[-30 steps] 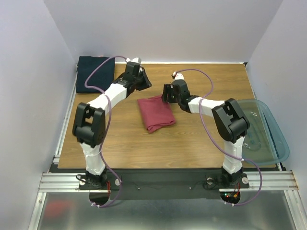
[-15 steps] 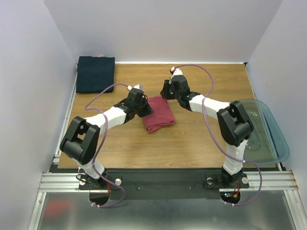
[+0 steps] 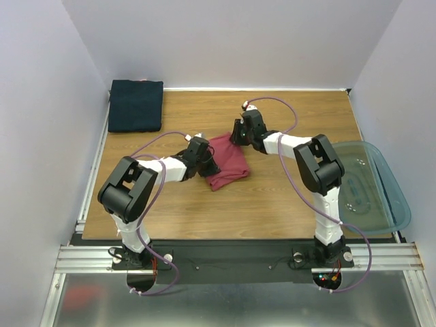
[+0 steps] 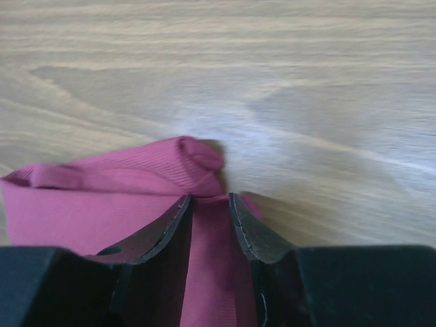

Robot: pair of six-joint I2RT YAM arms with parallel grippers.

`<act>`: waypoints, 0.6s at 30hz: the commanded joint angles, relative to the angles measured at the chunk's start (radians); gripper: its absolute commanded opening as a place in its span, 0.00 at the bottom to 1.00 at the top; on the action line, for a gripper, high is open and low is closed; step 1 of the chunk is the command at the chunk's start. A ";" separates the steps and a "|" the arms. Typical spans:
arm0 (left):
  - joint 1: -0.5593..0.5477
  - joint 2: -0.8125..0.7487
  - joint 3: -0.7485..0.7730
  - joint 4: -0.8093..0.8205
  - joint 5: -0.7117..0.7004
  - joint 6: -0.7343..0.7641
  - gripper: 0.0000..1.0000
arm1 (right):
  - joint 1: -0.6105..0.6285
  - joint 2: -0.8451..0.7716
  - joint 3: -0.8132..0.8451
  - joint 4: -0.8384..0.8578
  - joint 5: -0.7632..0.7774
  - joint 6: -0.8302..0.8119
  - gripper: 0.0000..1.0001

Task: Fold and stack the tank tops
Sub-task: Neatly place the folded tank top to the corner

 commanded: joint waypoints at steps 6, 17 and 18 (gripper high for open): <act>-0.022 -0.057 -0.036 0.002 -0.006 0.022 0.10 | -0.026 -0.105 -0.016 -0.015 -0.012 0.029 0.44; 0.041 -0.241 -0.015 -0.127 -0.063 0.004 0.40 | 0.071 -0.389 -0.245 -0.078 0.065 0.053 0.44; 0.055 -0.261 -0.030 -0.123 -0.057 -0.001 0.44 | 0.088 -0.403 -0.262 -0.083 0.059 0.058 0.44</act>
